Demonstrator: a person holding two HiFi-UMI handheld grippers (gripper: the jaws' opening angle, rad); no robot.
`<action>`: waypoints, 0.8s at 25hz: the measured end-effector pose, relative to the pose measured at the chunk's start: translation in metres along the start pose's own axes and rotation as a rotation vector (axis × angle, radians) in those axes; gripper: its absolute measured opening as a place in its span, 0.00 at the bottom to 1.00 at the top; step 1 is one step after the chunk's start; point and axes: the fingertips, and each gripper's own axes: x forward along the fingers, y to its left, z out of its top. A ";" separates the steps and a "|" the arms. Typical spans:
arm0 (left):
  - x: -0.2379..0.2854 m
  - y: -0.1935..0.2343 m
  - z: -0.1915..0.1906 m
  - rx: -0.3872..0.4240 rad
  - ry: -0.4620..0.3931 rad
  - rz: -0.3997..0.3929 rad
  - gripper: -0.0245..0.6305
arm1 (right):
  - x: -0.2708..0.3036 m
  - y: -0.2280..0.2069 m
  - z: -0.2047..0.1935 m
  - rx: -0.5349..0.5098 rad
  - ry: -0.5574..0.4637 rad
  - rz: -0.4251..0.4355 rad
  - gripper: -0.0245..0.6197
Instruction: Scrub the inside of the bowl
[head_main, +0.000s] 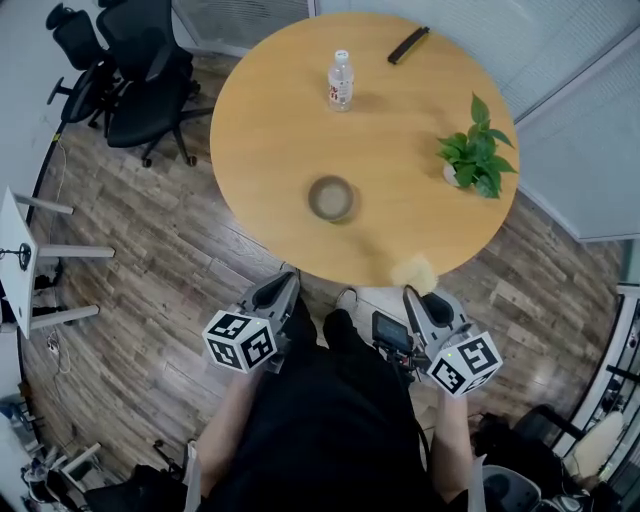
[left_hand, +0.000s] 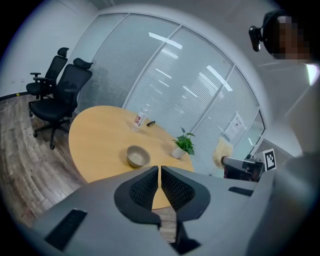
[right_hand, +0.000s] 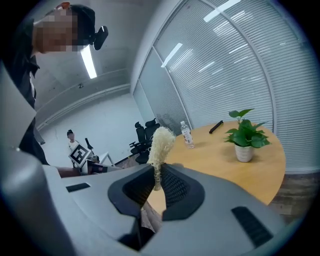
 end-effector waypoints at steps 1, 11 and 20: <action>0.004 0.006 0.002 -0.012 0.010 0.000 0.06 | 0.001 0.001 0.001 0.001 0.000 -0.010 0.10; 0.097 0.067 0.028 -0.056 0.204 -0.050 0.14 | 0.015 0.002 0.015 0.048 -0.017 -0.184 0.10; 0.169 0.128 0.024 -0.155 0.389 -0.066 0.21 | 0.030 0.022 0.027 0.090 -0.022 -0.382 0.10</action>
